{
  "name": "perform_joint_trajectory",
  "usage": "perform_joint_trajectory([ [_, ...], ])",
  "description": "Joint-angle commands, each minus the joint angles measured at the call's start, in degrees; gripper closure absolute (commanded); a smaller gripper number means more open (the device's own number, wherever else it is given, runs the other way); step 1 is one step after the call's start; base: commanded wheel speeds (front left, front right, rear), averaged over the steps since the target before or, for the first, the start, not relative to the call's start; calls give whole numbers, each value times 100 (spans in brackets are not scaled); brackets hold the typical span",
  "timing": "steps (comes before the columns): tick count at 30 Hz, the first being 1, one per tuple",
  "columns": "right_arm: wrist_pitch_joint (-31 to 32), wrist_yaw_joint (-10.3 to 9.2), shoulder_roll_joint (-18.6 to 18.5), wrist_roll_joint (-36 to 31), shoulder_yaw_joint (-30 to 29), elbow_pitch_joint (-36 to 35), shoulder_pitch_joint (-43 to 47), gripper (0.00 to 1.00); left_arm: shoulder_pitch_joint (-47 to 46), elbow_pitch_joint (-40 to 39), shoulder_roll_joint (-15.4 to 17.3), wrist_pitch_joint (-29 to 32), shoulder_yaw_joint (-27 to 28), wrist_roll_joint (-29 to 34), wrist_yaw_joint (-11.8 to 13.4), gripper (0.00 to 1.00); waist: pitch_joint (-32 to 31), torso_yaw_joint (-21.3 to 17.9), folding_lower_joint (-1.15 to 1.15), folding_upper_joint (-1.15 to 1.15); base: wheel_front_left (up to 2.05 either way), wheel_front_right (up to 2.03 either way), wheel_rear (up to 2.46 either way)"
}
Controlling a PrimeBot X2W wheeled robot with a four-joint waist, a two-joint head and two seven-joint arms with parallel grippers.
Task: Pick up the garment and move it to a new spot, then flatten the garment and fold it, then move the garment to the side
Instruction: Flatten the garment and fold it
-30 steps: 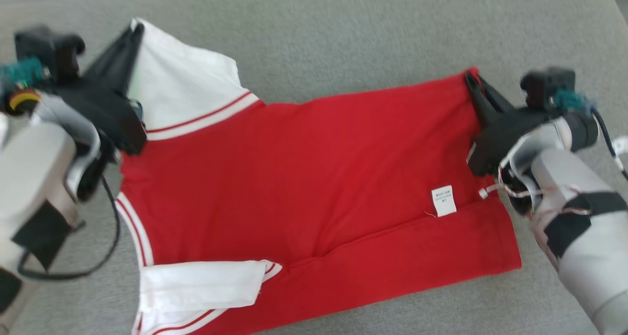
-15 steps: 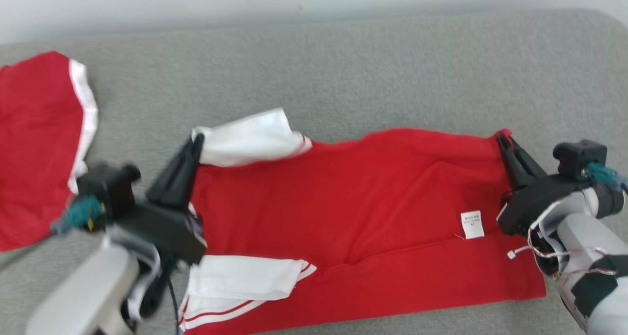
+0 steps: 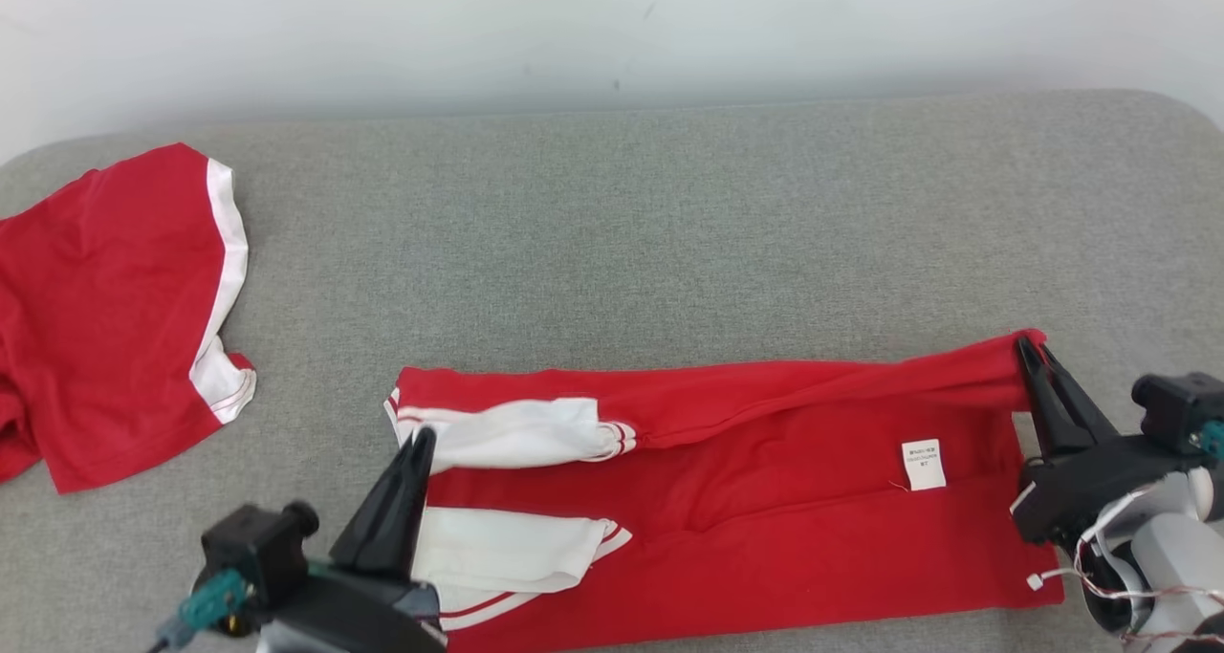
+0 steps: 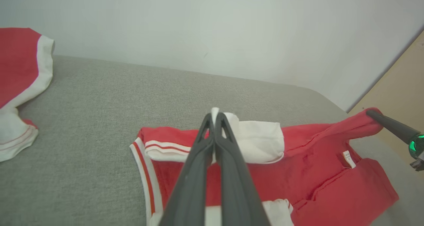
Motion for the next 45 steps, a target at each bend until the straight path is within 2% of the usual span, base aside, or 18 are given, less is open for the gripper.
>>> perform_joint_trajectory([
  [1,-7,-17,2,-32,-82,-81,136,100,210,-11,-72,-17,95,49,-3,100,-25,-22,1,1,0,0,0],
  [2,-7,-17,18,-49,-127,-133,193,100,320,0,-104,-18,145,64,1,100,-32,-34,1,1,0,0,0],
  [3,-7,-17,22,-62,-179,-175,254,75,410,12,-127,-18,204,96,-5,100,-39,-40,1,1,0,0,0],
  [4,-8,-17,30,-73,-216,-216,315,31,492,55,-138,-18,250,124,7,100,-47,-43,1,1,0,0,0],
  [5,-8,-17,47,-63,-261,-252,378,0,562,84,-159,-19,311,177,28,74,-56,-46,1,1,0,0,0],
  [6,-7,-17,55,-69,-298,-292,430,0,620,97,-202,-19,378,241,34,3,-67,-45,1,1,0,0,0],
  [7,-8,-17,60,-69,-341,-331,479,0,689,105,-263,-19,460,283,39,0,-77,-44,1,1,0,0,0],
  [10,-7,-17,75,-65,-501,-488,632,0,890,134,-396,-19,726,413,-8,0,-121,-31,1,1,0,0,0],
  [15,-6,-17,51,-80,-700,-730,898,0,1214,-18,-731,-18,1534,903,14,0,-195,-24,1,1,0,0,0],
  [22,29,-17,75,36,-629,-297,977,0,1591,-354,-1277,-18,2784,2124,-87,0,-279,17,1,1,0,0,0],
  [26,146,-17,152,109,-534,10,923,0,1729,-476,-1577,-18,3346,2683,-261,0,-305,72,1,1,0,0,0],
  [34,363,-17,323,200,-393,529,823,0,1888,-523,-1958,-18,3944,3395,-538,0,-304,133,1,1,0,0,0],
  [40,469,-17,486,322,-237,1112,648,0,1865,-469,-2140,-18,4113,3758,-731,0,-276,178,1,1,0,0,0],
  [41,481,-17,512,343,-205,1164,628,17,1856,-456,-2157,-18,4114,3799,-743,0,-279,187,1,1,0,0,0],
  [43,462,-17,525,406,-149,1239,601,100,1846,-435,-2181,-18,4125,3860,-778,0,-290,205,1,1,0,0,0],
  [45,413,-17,526,472,-91,1282,594,100,1844,-425,-2200,-18,4146,3880,-786,0,-300,211,1,1,0,0,0],
])
